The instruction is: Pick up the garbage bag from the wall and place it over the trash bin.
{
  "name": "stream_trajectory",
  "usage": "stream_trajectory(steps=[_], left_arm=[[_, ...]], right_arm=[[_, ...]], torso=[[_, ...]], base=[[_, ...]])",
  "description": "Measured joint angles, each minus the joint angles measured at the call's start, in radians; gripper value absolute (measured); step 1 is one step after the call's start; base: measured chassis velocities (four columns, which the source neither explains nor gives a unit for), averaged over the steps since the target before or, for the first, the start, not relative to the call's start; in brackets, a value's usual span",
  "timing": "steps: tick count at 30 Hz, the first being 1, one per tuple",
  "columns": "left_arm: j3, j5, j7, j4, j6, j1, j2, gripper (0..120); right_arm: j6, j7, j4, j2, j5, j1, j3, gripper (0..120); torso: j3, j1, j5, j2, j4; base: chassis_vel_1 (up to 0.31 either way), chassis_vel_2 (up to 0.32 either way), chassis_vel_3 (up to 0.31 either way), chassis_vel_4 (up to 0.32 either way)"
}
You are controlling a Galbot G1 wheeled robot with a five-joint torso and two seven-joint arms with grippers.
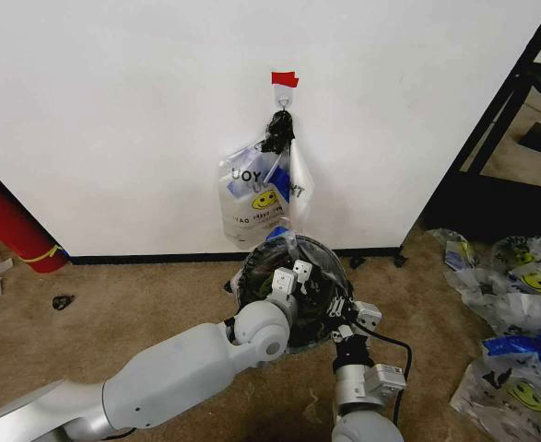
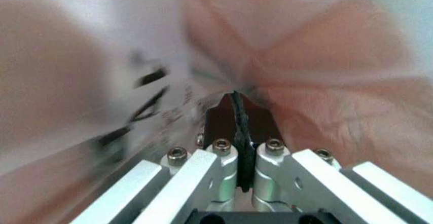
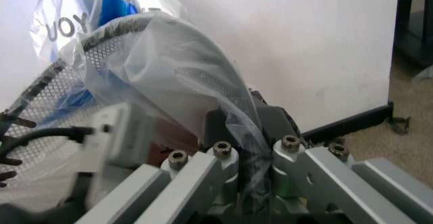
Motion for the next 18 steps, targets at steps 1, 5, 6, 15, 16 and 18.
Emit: stream_trajectory(steps=[1, 5, 6, 15, 16, 18], left_arm=[[-0.002, -0.01, -0.008, -0.019, 0.013, 0.0, 0.014, 0], [-0.015, -0.077, -0.038, -0.084, 0.05, -0.015, 0.049, 0], [-0.022, -0.12, -0.054, -0.103, 0.065, -0.026, 0.051, 0], [0.031, -0.171, -0.074, -0.098, 0.185, -0.087, 0.042, 0], [0.043, -0.165, -0.074, -0.089, 0.197, -0.088, 0.035, 0], [0.062, -0.162, -0.072, -0.075, 0.213, -0.09, 0.024, 0]], right_arm=[[0.003, 0.0, -0.005, -0.002, -0.003, 0.002, 0.003, 0], [0.007, 0.0, -0.014, -0.005, -0.007, 0.009, 0.007, 0], [0.007, 0.0, -0.016, -0.004, -0.009, 0.011, 0.007, 0], [0.016, -0.003, -0.017, -0.003, -0.033, -0.004, -0.006, 0], [0.016, -0.004, -0.014, -0.006, -0.036, -0.007, -0.008, 0], [0.016, -0.004, -0.013, -0.012, -0.038, -0.008, -0.009, 0]], torso=[[0.0, 0.0, 0.0, 0.0, -0.0001], [0.0, 0.0, 0.0, 0.0, 0.0001], [0.0, 0.0, 0.0, 0.0, 0.0001], [0.0, 0.0, 0.0001, 0.0, -0.0002], [0.0, 0.0, -0.0001, 0.0, -0.0002], [0.0, 0.0, 0.0, 0.0, -0.0002]], base=[[0.0, 0.0, 0.0, 0.0], [0.0, 0.0, 0.0, 0.0], [0.0, 0.0, 0.0, 0.0], [0.0, 0.0, 0.0, 0.0], [0.0, 0.0, 0.0, 0.0], [0.0, 0.0, 0.0, 0.0]])
